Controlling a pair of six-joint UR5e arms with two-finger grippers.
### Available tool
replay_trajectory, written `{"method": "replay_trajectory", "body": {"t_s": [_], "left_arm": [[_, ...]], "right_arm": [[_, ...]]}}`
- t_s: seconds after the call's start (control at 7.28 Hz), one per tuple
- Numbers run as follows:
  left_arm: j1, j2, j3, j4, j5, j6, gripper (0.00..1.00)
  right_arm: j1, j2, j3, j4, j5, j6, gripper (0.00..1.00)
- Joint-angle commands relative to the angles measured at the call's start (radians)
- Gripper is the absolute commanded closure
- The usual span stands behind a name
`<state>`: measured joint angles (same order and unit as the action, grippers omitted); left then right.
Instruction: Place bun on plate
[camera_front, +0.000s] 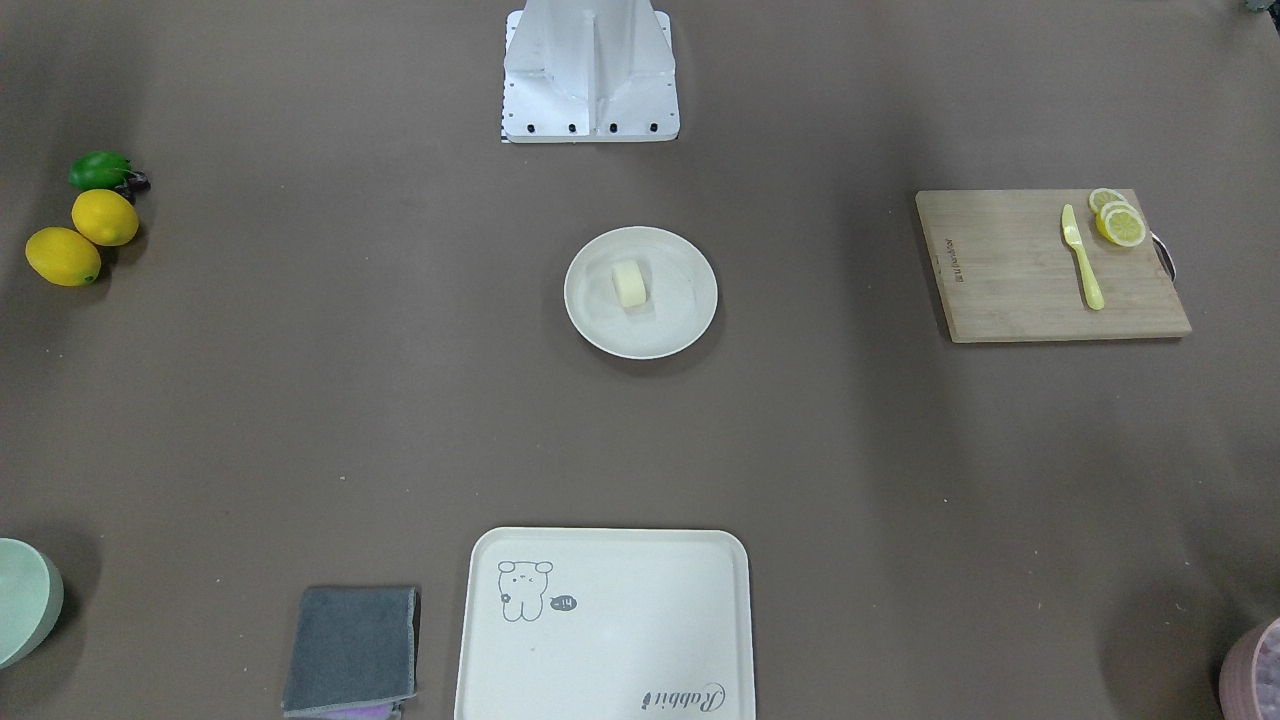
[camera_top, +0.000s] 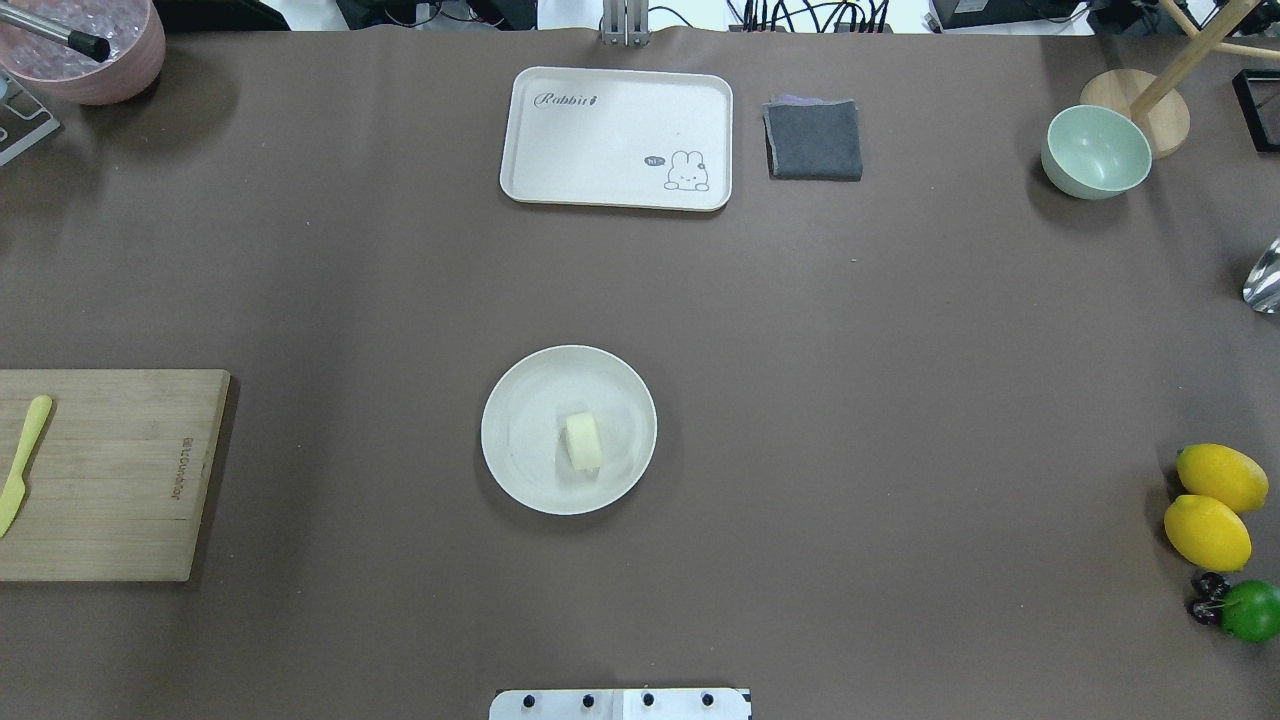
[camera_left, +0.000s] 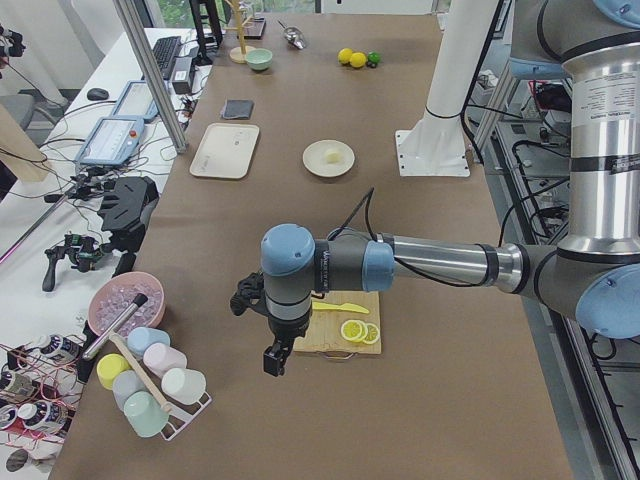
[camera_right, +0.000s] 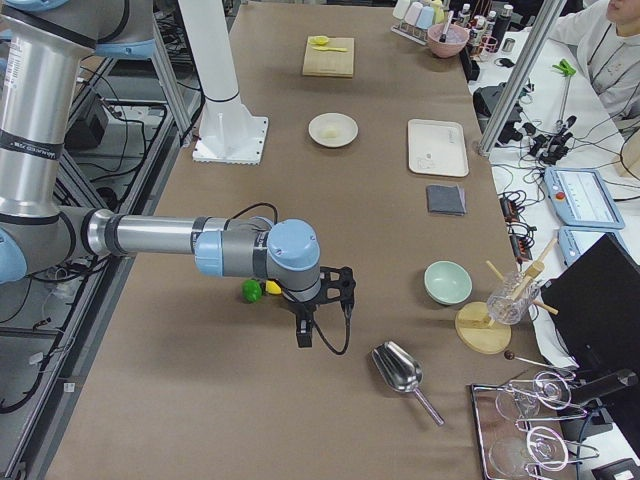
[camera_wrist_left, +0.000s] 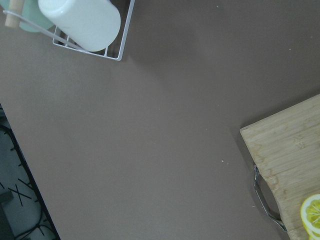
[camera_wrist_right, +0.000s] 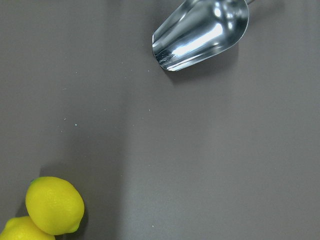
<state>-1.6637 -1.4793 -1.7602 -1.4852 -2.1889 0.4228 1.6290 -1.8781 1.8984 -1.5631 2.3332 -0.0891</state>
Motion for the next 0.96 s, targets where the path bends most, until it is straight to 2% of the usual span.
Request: {"method": "replay_trajectory", "body": {"t_s": [0.0,0.14,0.27,0.82], "left_arm": [[-0.001,-0.001,0.005,0.0,-0.04,-0.138,0.02],[-0.001,0.016,0.014,-0.006,-0.187,-0.261,0.02],[-0.001,0.019,0.016,-0.007,-0.251,-0.336,0.02],[0.001,0.005,0.033,-0.009,-0.249,-0.345,0.02]], "right_arm": [[0.0,0.001,0.001,0.002,0.0,0.0,0.0],[0.0,0.001,0.001,0.0,0.0,0.0,0.0],[0.0,0.001,0.001,0.002,0.0,0.0,0.0],[0.0,0.002,-0.001,0.0,0.0,0.0,0.0]]}}
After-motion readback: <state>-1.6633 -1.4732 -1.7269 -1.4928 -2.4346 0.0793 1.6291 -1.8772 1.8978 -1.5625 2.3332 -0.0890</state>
